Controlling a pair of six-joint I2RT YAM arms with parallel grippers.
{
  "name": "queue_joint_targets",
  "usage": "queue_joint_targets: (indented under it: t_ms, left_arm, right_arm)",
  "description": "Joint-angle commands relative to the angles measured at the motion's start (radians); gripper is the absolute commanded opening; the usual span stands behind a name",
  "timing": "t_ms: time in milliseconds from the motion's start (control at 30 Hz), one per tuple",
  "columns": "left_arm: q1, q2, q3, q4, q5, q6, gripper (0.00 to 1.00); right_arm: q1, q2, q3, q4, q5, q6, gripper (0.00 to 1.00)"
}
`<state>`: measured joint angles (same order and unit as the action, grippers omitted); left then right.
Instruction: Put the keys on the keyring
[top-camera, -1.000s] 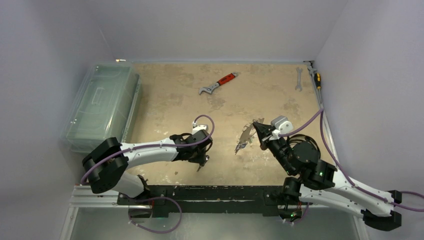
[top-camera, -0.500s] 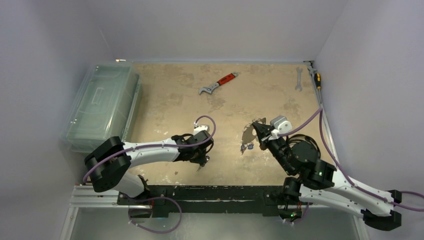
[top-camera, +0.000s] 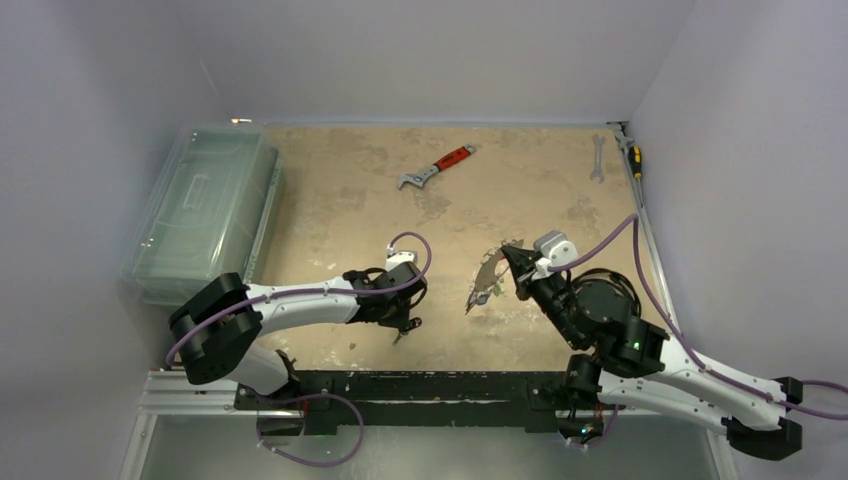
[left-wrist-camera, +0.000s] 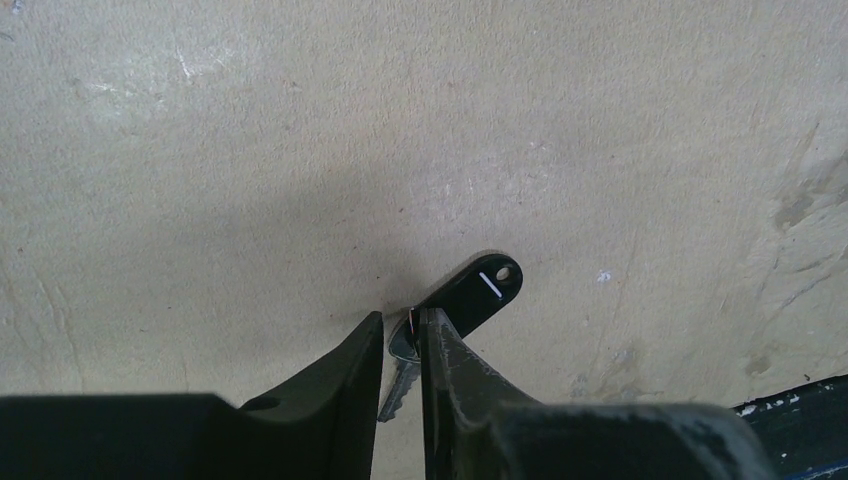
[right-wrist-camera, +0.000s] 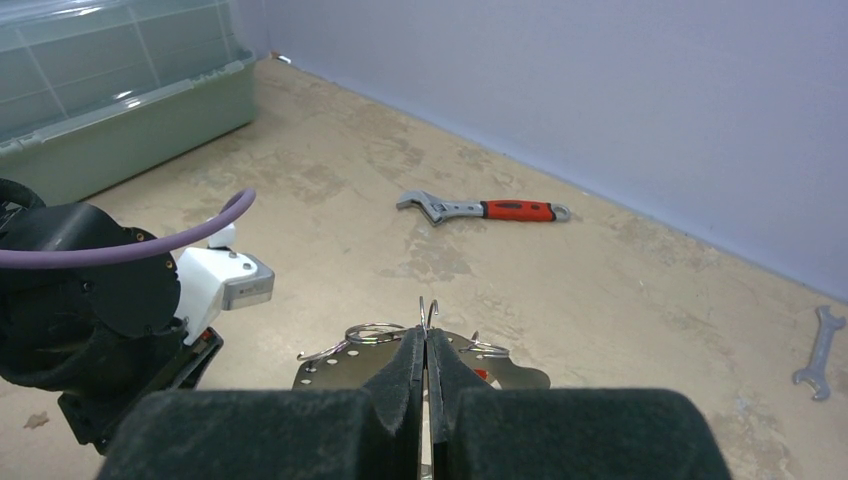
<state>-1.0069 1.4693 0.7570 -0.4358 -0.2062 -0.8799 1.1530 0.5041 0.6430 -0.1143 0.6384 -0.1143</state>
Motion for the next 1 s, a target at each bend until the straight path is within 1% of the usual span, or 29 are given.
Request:
queue_joint_targets:
  t_ms: [0,267,300,467,600,733,833,967]
  left_arm:
    - [-0.006,-0.007,0.019,-0.006,0.001,-0.009,0.2]
    - [-0.012,-0.007,0.028,-0.015,0.012,-0.011,0.16]
    - [-0.014,-0.008,0.031,-0.018,0.013,-0.011,0.14]
    - [-0.016,-0.013,0.037,-0.026,0.021,-0.016,0.0]
    - [-0.018,-0.029,0.044,-0.027,0.026,0.002,0.0]
    - [-0.018,-0.088,0.055,-0.016,0.017,0.092,0.0]
    - [-0.017,-0.164,0.053,-0.004,-0.001,0.22,0.0]
    - [-0.016,-0.288,0.029,0.053,0.01,0.393,0.0]
  right_arm:
    - [0.005,0.0,0.056,0.039,0.01,0.01,0.0]
    - [0.005,0.006,0.056,0.037,0.011,0.011,0.0]
    - [0.005,0.005,0.055,0.037,0.011,0.011,0.0]
    - [0.005,0.011,0.055,0.039,0.01,0.011,0.0]
    - [0.005,0.018,0.054,0.04,0.006,0.012,0.0]
    - [0.005,0.017,0.051,0.045,-0.001,0.012,0.0]
    - [0.005,0.018,0.049,0.048,-0.014,0.011,0.0]
    - [0.005,0.016,0.049,0.052,-0.033,0.015,0.0]
